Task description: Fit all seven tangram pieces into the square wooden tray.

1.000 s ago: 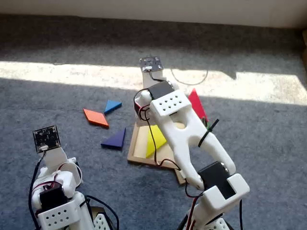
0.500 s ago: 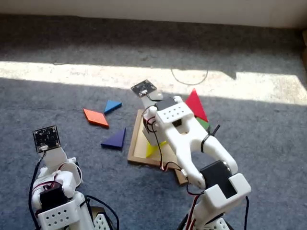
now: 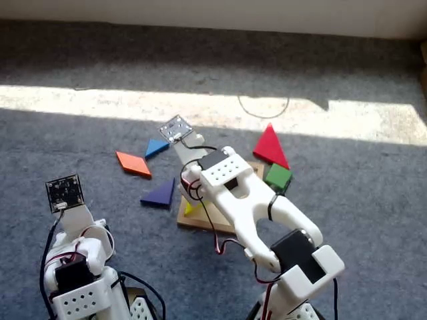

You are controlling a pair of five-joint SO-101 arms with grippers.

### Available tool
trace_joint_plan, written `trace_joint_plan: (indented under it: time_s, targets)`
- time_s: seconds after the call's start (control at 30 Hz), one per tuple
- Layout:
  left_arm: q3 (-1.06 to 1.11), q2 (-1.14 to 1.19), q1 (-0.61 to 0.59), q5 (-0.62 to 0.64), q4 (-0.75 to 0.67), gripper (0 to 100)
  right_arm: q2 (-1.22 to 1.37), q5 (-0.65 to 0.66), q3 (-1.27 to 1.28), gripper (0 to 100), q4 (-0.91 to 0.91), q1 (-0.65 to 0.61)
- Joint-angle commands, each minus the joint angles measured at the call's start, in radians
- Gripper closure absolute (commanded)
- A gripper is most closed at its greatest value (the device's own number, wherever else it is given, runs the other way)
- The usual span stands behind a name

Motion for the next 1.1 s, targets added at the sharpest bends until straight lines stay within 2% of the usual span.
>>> trace_joint_plan:
  time_s: [0.0, 0.17, 0.27, 0.43, 0.6, 0.67, 0.83, 1.07]
  targets:
    - [-0.007, -0.025, -0.013, -0.002, -0.017, 99, -0.016, 0.002, -0.004, 98.8, -0.018, -0.033]
    - [-0.007, -0.025, -0.013, -0.002, -0.017, 99, -0.097, 0.002, -0.099, 98.8, 0.114, -0.033]
    - [-0.007, -0.025, -0.013, -0.002, -0.017, 99, -0.193, 0.005, -0.148, 98.8, 0.225, 0.013]
    - [-0.008, -0.025, -0.012, -0.002, -0.018, 99, -0.343, 0.008, -0.156, 98.8, 0.285, 0.191]
    - [-0.007, -0.025, -0.012, -0.002, -0.012, 99, -0.357, 0.009, -0.160, 96.9, 0.292, 0.334]
    - [-0.004, -0.025, -0.012, -0.002, -0.012, 99, -0.332, 0.031, -0.159, 90.6, 0.291, 0.363]
    - [0.030, -0.025, -0.012, -0.003, -0.044, 99, -0.200, 0.086, -0.203, 66.4, 0.275, 0.412]
    - [0.035, -0.025, -0.012, -0.003, -0.048, 99, 0.062, 0.086, -0.433, 64.0, 0.277, 0.443]
